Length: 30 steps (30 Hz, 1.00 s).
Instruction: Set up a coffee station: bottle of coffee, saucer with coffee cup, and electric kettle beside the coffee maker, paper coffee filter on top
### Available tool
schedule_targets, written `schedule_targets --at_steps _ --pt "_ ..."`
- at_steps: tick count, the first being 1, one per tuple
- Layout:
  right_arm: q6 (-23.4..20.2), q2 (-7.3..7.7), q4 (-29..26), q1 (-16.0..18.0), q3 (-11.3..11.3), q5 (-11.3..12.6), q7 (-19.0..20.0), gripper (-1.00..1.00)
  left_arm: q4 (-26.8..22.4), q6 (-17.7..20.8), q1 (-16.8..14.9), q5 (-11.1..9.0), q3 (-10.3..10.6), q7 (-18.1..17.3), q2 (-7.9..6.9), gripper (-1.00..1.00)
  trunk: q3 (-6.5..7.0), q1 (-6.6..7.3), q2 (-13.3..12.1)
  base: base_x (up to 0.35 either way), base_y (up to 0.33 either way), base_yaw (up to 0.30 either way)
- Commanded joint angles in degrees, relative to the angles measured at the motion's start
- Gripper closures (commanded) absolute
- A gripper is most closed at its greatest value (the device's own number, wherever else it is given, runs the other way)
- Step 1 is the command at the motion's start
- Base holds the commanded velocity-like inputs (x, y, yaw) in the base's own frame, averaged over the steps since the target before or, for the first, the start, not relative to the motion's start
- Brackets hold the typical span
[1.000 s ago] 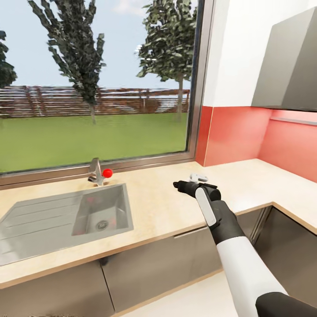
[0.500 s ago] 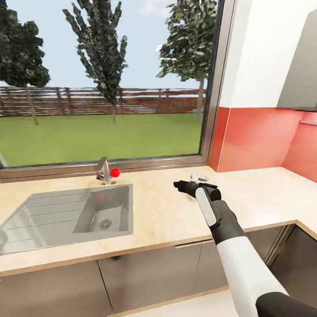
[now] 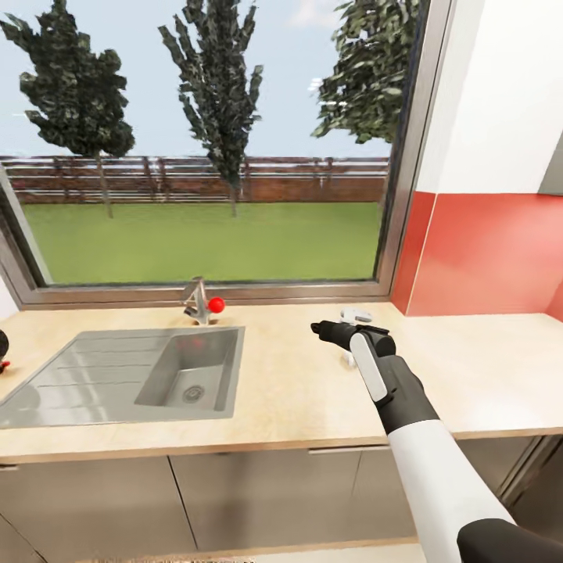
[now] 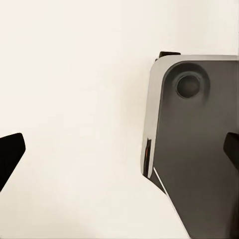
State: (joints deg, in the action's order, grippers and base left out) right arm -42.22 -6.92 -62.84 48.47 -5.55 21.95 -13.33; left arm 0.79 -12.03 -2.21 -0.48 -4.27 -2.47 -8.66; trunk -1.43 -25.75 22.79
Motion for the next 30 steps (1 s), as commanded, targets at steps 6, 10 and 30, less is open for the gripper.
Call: schedule_targets --at_steps 6,10,30 --pt "-0.1 -0.01 -0.2 0.0 -0.1 0.6 -0.6 -1.00 0.1 -0.2 -0.1 -0.1 -0.4 -0.3 0.04 -1.00 -0.14 -0.04 0.1 0.000 -0.273 0.279" --pt "-0.1 0.05 -0.2 0.0 -0.1 0.6 -0.6 -1.00 0.1 -0.2 -0.1 -0.1 -0.4 -0.3 0.03 -1.00 -0.14 -0.04 0.1 0.000 -0.273 0.280" --pt "0.6 5.84 5.3 0.0 0.2 0.2 -1.0 -1.00 0.1 -0.2 -0.1 0.0 -0.3 -0.3 -0.15 -1.00 -0.14 -0.04 0.1 0.125 -0.248 0.009"
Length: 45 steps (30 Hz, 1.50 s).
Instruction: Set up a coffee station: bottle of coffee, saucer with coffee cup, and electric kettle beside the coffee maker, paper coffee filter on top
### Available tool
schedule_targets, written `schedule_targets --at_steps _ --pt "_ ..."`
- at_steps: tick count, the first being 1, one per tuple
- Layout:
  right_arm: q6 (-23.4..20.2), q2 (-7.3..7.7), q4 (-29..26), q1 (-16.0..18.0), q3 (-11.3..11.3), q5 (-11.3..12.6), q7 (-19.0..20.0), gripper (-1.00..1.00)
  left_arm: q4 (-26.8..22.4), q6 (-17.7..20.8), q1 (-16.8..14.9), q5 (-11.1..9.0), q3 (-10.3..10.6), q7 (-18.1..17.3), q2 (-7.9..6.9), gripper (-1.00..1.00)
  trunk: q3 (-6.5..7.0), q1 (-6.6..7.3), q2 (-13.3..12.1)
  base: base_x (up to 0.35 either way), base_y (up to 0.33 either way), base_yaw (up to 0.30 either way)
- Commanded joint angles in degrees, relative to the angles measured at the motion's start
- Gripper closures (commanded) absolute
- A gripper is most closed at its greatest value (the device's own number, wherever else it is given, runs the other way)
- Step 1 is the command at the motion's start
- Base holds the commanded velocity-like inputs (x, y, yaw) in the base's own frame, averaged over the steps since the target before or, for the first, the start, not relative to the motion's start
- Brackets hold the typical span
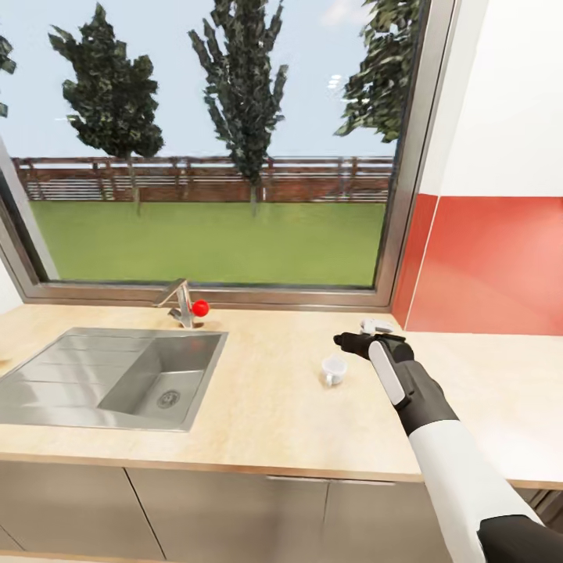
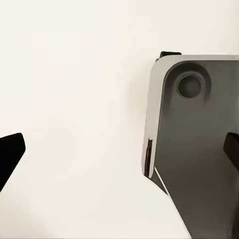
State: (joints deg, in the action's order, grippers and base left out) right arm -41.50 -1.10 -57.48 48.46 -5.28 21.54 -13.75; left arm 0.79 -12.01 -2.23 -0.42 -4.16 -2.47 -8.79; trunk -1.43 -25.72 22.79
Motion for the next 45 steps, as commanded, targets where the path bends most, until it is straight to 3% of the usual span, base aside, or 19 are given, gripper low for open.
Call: schedule_targets --at_steps 1,4,7,19,29,39,45 --pt "0.1 -0.01 -0.1 0.1 -0.2 -1.8 -0.6 -1.00 0.2 -0.2 0.0 0.0 -0.4 -0.3 -0.17 -1.00 -0.13 -0.06 0.1 0.236 -0.149 0.000" --pt "0.1 -0.23 0.0 0.1 -0.2 -4.7 -0.7 -1.00 0.3 -0.2 0.1 0.1 -0.4 -0.4 -0.25 -1.00 -0.13 -0.06 0.1 0.228 -0.119 0.000" --pt "0.1 -0.18 0.6 0.1 -0.1 -6.1 -0.7 -1.00 0.3 -0.2 0.4 0.1 -0.4 -0.4 -0.26 -1.00 -0.13 -0.06 0.1 0.086 -0.030 0.000" --pt "0.2 -0.34 5.1 0.1 -0.2 -6.4 -0.7 -1.00 0.3 -0.2 0.9 0.1 -0.4 -0.5 -0.18 -1.00 -0.13 -0.06 0.1 0.035 -0.002 0.000" --pt "6.1 -0.39 12.3 0.1 -0.1 -6.3 -0.7 -1.00 0.3 -0.2 0.9 0.2 -0.3 -0.5 -0.17 -1.00 -0.13 -0.06 0.1 0.063 0.000 0.000" --pt "6.4 -0.55 13.1 0.1 -0.2 -6.3 -0.9 -1.00 0.4 -0.2 1.5 0.2 -0.2 -0.6 -0.01 -1.00 -0.13 -0.06 0.1 0.017 0.000 0.000" --pt "6.7 -0.65 13.2 0.1 -0.2 -5.9 -7.1 -1.00 0.4 -0.2 1.6 0.2 -0.2 -0.6 -0.05 -1.00 -0.13 -0.06 0.1 0.000 0.001 0.000"
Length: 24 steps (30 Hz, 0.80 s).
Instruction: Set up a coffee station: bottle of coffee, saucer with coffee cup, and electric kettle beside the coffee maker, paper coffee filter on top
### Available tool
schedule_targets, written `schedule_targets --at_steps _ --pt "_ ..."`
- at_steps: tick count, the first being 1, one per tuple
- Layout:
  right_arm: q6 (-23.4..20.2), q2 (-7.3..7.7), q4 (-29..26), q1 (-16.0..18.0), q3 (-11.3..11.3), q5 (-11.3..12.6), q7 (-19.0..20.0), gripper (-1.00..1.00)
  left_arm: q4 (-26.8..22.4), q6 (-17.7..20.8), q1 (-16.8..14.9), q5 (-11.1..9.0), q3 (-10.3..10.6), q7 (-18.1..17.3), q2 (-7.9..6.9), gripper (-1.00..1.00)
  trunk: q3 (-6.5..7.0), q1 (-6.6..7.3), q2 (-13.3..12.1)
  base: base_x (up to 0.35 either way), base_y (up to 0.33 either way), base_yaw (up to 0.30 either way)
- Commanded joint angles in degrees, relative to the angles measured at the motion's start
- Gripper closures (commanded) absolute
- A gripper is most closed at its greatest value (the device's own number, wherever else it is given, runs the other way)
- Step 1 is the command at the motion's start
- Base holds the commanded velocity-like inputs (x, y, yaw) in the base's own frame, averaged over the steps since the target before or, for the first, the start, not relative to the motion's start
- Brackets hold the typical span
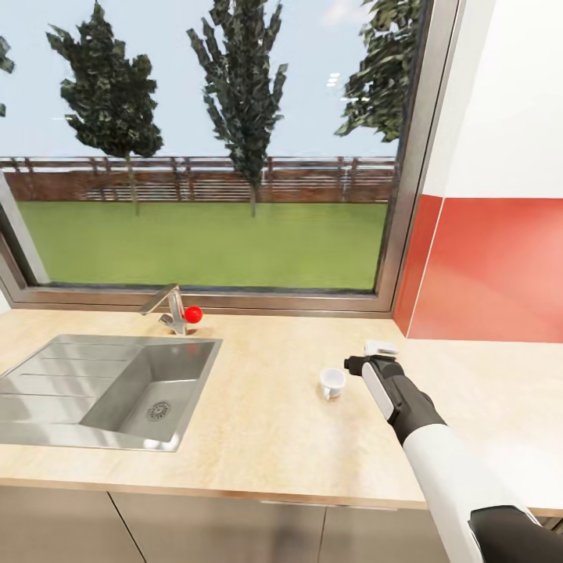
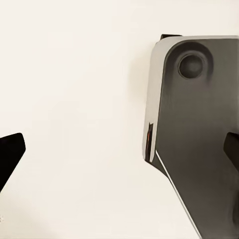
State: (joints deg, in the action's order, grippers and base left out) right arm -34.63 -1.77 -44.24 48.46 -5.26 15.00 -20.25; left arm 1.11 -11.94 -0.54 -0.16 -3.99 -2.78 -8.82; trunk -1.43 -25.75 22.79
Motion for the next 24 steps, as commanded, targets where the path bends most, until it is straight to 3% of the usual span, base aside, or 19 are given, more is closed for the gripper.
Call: schedule_targets --at_steps 1,24 --pt "-0.1 0.02 -0.1 0.1 -0.2 0.7 -0.9 -1.00 0.1 -0.3 0.0 0.0 -0.4 -0.3 -0.03 -1.00 -0.13 -0.04 0.1 0.000 0.033 0.000" --pt "3.2 0.05 2.2 0.1 -0.2 0.6 -1.4 -1.00 0.1 -0.3 0.1 0.0 -0.4 -0.3 0.03 -1.00 -0.13 -0.04 0.1 0.026 0.060 0.000"
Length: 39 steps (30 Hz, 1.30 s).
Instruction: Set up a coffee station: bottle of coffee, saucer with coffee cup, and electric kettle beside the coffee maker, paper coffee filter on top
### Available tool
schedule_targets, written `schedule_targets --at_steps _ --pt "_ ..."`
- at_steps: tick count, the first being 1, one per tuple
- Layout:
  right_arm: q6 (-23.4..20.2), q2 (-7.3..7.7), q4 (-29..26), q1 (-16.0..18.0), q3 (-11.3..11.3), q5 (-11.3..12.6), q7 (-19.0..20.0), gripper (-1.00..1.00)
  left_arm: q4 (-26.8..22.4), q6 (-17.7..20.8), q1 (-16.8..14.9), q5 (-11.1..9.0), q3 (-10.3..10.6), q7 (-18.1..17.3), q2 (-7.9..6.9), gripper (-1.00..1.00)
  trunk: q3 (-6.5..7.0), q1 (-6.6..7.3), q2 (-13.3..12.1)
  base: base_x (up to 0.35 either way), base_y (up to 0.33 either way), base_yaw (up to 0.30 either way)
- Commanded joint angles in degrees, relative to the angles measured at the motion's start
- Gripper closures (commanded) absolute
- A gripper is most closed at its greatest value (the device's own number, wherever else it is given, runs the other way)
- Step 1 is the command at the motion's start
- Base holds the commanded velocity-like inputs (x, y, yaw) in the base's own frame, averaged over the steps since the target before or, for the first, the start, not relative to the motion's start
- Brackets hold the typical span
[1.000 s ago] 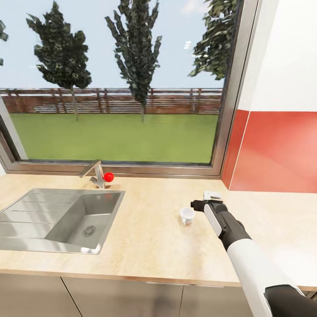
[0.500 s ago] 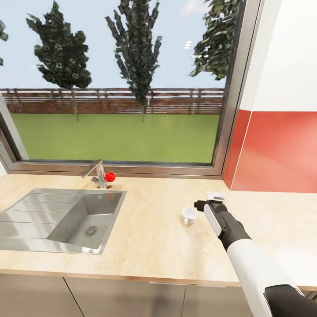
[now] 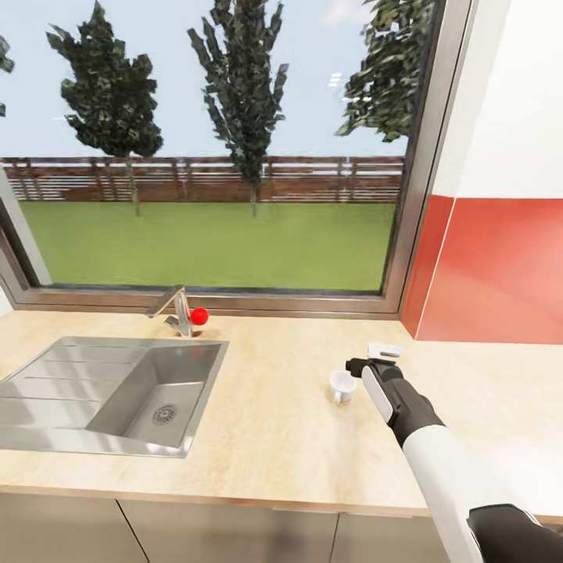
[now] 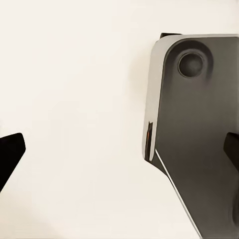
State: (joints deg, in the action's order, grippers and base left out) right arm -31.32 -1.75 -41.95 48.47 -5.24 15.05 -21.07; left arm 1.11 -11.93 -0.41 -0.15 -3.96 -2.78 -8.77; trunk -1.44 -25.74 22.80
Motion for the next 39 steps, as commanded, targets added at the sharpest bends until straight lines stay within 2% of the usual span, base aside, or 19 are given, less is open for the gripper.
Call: schedule_targets --at_steps 1,15,23,39 --pt "-0.1 0.04 0.1 0.0 -0.2 0.6 -0.6 -1.00 0.1 -0.3 0.0 0.0 -0.4 -0.3 -0.02 -1.00 -0.12 -0.04 0.1 0.012 0.012 0.000" --pt "0.2 0.09 3.1 0.0 -0.2 0.7 -0.5 -1.00 0.1 -0.3 0.0 0.0 -0.3 -0.3 -0.02 -1.00 -0.12 -0.04 0.1 0.036 0.009 0.000" --pt "2.9 0.09 6.2 0.0 -0.2 0.6 -0.5 -1.00 0.1 -0.3 0.0 0.0 -0.3 -0.2 -0.02 -1.00 -0.12 -0.04 0.1 0.019 0.005 0.000" --pt "3.1 0.08 7.9 0.0 -0.2 0.7 -0.5 -1.00 0.1 -0.3 0.0 0.0 -0.4 -0.2 -0.02 -1.00 -0.12 -0.04 0.1 0.000 0.032 0.000"
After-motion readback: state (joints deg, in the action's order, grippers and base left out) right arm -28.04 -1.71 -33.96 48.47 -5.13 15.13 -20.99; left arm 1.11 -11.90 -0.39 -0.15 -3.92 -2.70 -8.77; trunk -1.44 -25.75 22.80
